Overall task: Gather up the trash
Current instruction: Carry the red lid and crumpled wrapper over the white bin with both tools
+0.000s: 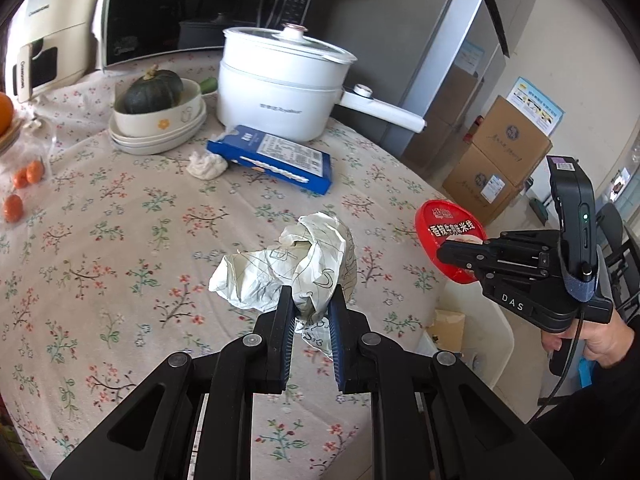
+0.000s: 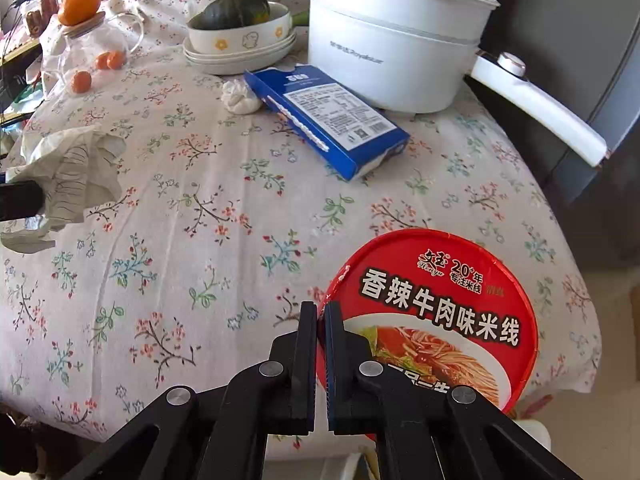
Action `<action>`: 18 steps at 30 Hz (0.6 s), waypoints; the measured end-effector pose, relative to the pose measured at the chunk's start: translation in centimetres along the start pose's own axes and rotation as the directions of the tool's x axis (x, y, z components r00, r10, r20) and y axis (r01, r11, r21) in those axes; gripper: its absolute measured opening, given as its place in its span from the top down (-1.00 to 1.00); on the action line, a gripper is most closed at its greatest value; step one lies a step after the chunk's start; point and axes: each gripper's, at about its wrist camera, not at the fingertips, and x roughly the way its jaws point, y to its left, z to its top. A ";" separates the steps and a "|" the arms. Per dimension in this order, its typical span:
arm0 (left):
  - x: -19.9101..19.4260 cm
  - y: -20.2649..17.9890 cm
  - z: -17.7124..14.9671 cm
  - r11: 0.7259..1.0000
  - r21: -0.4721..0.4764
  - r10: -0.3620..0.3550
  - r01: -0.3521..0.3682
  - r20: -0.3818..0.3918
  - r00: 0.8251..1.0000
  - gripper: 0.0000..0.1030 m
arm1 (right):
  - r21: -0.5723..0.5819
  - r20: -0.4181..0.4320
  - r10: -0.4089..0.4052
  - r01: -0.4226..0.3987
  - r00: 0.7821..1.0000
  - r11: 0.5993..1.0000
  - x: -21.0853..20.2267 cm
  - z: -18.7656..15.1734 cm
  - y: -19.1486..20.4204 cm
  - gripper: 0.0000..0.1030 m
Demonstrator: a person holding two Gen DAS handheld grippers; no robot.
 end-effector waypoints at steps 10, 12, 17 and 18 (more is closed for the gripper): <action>4.3 -11.0 -1.3 0.981 0.139 -0.121 0.134 -0.098 0.988 0.67 | 0.140 -0.029 -0.073 0.077 0.997 0.987 -5.3 -6.4 -5.7 0.98; 5.3 -13.3 -1.7 0.974 0.166 -0.135 0.153 -0.115 0.984 0.67 | 0.167 -0.030 -0.083 0.087 0.996 0.982 -6.3 -7.8 -6.8 0.98; 8.0 -18.2 -3.1 0.951 0.234 -0.164 0.202 -0.170 0.972 0.67 | 0.243 -0.028 -0.089 0.093 0.996 0.966 -8.3 -10.6 -9.4 0.98; 8.6 -19.0 -3.5 0.946 0.249 -0.165 0.207 -0.180 0.970 0.67 | 0.256 -0.028 -0.089 0.093 0.996 0.962 -8.6 -11.1 -9.8 0.98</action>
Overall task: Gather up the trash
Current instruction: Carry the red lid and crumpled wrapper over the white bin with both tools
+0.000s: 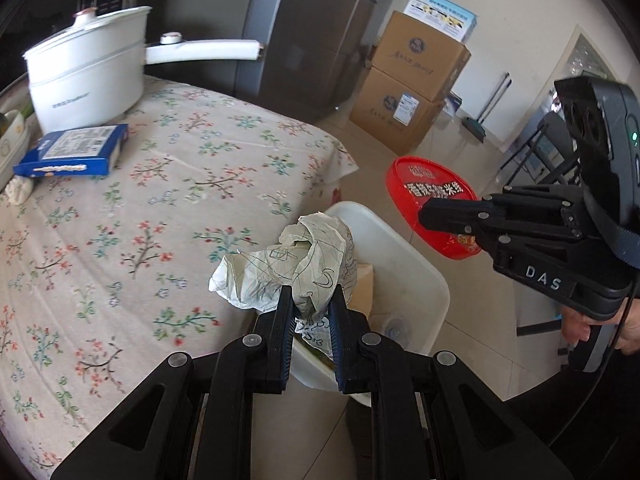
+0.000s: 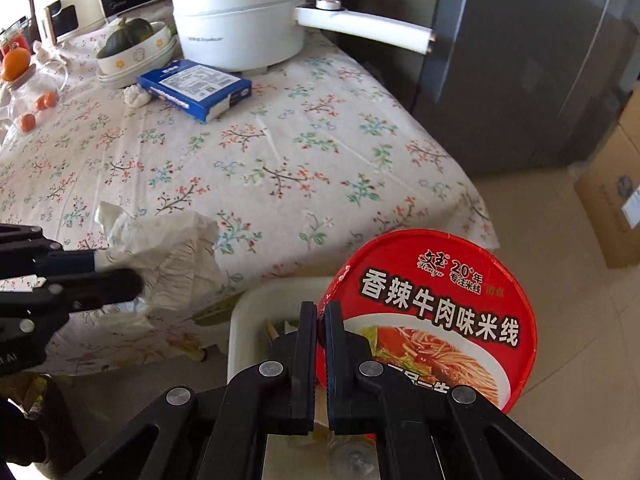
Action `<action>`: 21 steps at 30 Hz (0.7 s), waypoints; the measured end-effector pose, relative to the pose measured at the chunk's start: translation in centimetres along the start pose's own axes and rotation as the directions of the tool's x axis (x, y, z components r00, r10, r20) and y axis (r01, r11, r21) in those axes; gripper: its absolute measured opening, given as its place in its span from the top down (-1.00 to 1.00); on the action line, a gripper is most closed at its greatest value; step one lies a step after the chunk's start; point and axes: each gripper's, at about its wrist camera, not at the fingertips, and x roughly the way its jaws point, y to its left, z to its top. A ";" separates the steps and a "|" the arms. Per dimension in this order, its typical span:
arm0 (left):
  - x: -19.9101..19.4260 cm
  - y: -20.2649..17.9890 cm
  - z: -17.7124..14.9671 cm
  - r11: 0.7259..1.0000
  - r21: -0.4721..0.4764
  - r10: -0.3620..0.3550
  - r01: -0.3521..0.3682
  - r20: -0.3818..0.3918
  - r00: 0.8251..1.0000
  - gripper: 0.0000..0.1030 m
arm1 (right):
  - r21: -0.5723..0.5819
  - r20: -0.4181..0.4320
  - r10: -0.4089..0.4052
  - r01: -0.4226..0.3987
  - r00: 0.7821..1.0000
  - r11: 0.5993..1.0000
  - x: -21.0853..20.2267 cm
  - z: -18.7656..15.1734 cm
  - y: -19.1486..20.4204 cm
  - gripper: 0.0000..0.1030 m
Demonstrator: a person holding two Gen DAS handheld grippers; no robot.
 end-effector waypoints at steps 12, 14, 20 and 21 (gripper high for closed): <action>6.3 -2.1 -0.2 0.999 0.040 0.032 -0.030 -0.059 0.998 0.23 | 0.092 -0.016 -0.013 0.014 1.000 0.996 -0.5 -2.3 -4.1 0.97; 5.9 -1.7 -0.3 0.997 0.047 0.064 -0.062 -0.047 0.997 -0.07 | 0.092 -0.025 -0.016 0.018 1.000 0.996 -0.3 -2.5 -4.3 0.97; 3.5 0.0 -0.6 0.991 0.037 0.129 -0.128 -0.018 0.991 -0.25 | 0.102 -0.036 -0.003 0.007 0.999 0.995 0.2 -2.5 -4.4 0.97; 3.0 0.4 -0.7 0.990 0.034 0.138 -0.138 -0.011 0.990 -0.26 | 0.102 -0.037 0.000 0.004 0.999 0.995 0.2 -2.4 -4.3 0.97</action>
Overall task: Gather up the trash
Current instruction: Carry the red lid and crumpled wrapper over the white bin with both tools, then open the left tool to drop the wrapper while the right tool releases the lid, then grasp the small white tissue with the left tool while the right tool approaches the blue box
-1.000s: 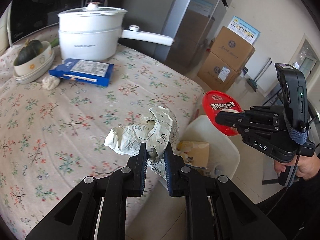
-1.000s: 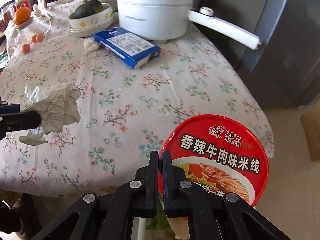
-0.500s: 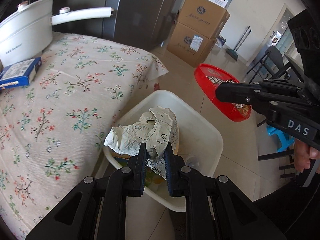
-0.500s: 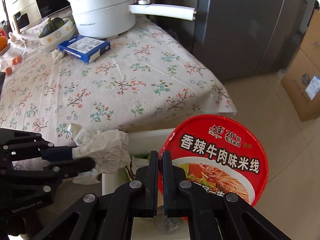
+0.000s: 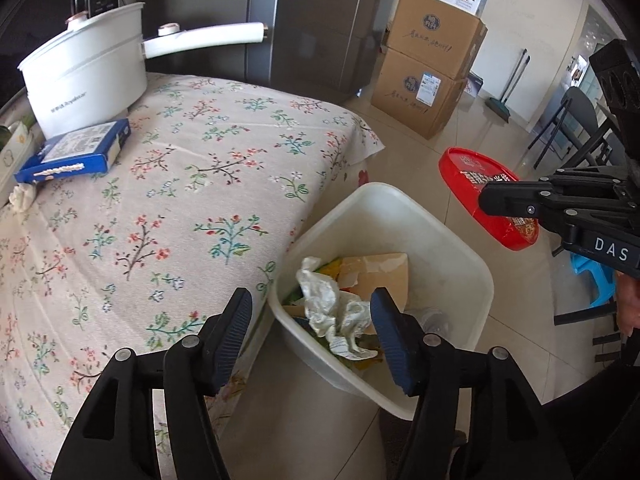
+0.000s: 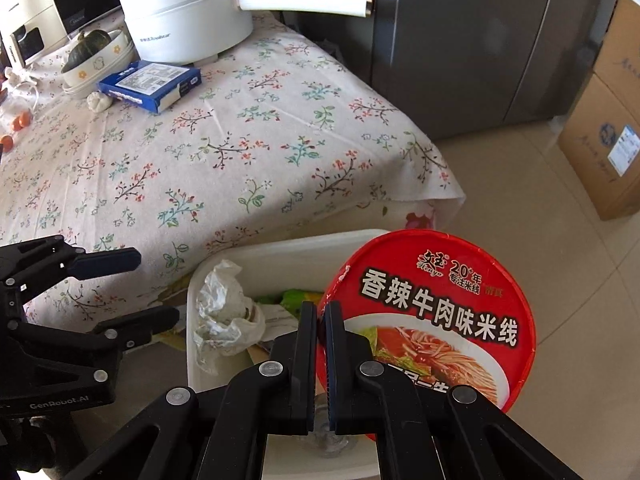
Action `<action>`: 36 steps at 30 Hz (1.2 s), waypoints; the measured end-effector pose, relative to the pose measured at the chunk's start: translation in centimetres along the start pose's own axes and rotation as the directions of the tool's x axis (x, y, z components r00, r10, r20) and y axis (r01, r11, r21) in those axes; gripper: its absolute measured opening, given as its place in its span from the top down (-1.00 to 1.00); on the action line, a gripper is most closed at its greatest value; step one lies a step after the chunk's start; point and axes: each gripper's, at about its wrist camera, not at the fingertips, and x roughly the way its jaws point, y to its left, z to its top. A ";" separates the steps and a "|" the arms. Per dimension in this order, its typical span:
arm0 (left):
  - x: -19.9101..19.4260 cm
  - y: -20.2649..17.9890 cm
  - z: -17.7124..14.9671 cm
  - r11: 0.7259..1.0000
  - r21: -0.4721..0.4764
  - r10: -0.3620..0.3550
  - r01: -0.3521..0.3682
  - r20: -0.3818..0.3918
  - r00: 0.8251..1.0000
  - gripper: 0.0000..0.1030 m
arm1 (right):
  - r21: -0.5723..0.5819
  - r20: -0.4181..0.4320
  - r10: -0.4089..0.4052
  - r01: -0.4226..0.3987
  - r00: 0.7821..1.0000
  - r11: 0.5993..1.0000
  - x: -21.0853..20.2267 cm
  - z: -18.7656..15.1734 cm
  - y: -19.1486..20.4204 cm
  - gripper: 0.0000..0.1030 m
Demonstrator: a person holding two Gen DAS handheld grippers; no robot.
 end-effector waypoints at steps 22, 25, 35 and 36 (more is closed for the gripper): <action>-9.9 10.6 -3.5 0.971 -0.151 0.202 -0.188 0.083 0.976 -0.65 | -0.026 0.051 0.047 -0.046 0.998 0.999 -0.7 3.4 5.9 -0.26; -10.8 13.0 -4.2 0.957 -0.196 0.231 -0.213 0.074 0.970 -0.65 | -0.048 0.081 0.062 -0.058 0.995 0.997 -0.7 4.5 7.6 -0.36; -12.3 21.0 -6.0 0.907 -0.312 0.309 -0.283 0.036 0.950 -0.65 | -0.153 0.115 0.094 -0.076 0.989 0.985 2.5 7.7 14.4 -0.50; -12.2 21.8 -6.1 0.906 -0.313 0.311 -0.286 0.033 0.950 -0.65 | -0.166 0.120 0.095 -0.075 0.988 0.983 2.9 8.0 15.1 -0.50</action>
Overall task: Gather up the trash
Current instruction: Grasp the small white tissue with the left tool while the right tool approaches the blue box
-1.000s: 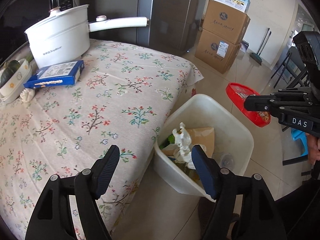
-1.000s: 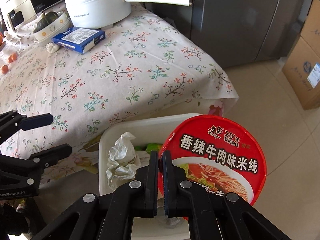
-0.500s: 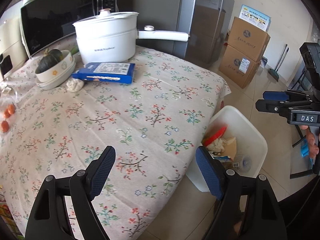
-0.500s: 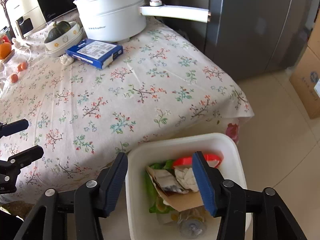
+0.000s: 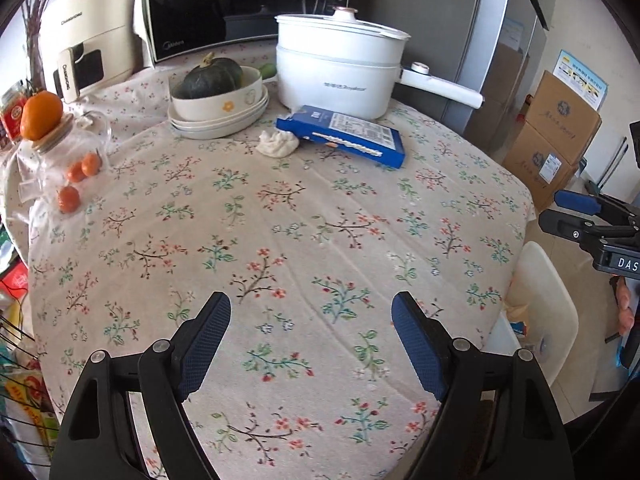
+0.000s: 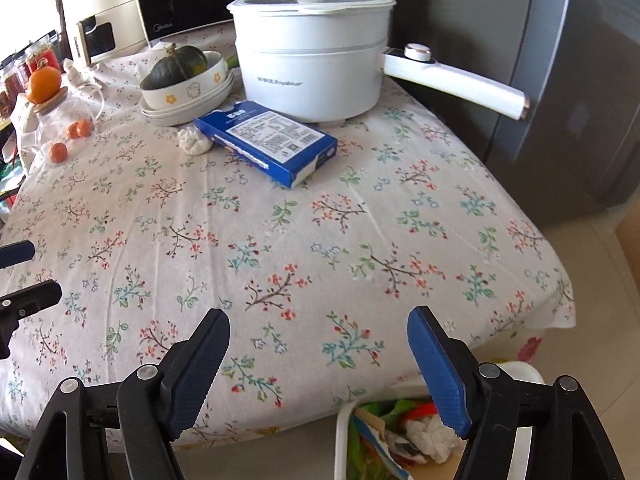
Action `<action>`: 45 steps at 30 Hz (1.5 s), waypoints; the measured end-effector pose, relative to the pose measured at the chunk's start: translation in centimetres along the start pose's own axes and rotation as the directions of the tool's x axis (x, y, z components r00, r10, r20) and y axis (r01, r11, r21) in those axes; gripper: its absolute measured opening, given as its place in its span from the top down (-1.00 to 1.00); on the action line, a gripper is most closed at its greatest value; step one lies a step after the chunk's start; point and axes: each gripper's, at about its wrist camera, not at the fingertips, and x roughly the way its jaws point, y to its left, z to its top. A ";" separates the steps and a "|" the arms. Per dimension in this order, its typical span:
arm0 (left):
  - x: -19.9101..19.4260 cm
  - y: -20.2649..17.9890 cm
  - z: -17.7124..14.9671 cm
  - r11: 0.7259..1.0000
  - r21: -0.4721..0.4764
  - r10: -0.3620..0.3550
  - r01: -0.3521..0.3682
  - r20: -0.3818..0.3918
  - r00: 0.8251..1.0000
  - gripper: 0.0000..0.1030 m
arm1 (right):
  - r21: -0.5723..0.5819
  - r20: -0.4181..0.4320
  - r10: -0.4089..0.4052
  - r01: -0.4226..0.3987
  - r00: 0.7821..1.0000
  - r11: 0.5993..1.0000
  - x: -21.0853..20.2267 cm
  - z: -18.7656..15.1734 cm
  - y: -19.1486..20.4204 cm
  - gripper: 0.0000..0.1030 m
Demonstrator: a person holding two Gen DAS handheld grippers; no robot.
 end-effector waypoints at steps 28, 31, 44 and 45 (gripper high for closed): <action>20.8 5.2 15.3 0.995 -0.040 -0.088 0.090 0.038 0.995 0.37 | -0.222 0.014 -0.026 0.028 1.000 0.975 14.5 7.8 1.6 -0.57; 20.6 5.2 15.5 0.993 -0.051 -0.102 0.104 0.038 0.994 0.55 | -0.227 0.019 -0.034 0.037 0.999 0.973 15.0 8.1 1.6 -0.57; 12.3 7.4 10.0 0.979 -0.191 -0.080 0.069 -0.049 0.996 0.61 | -0.240 -0.028 -0.006 -0.001 1.000 0.971 15.1 8.6 4.0 -0.57; 11.0 7.6 9.2 0.976 -0.207 -0.075 0.063 -0.049 0.996 0.61 | -0.232 -0.031 0.015 -0.022 0.999 0.972 14.9 8.7 3.9 -0.58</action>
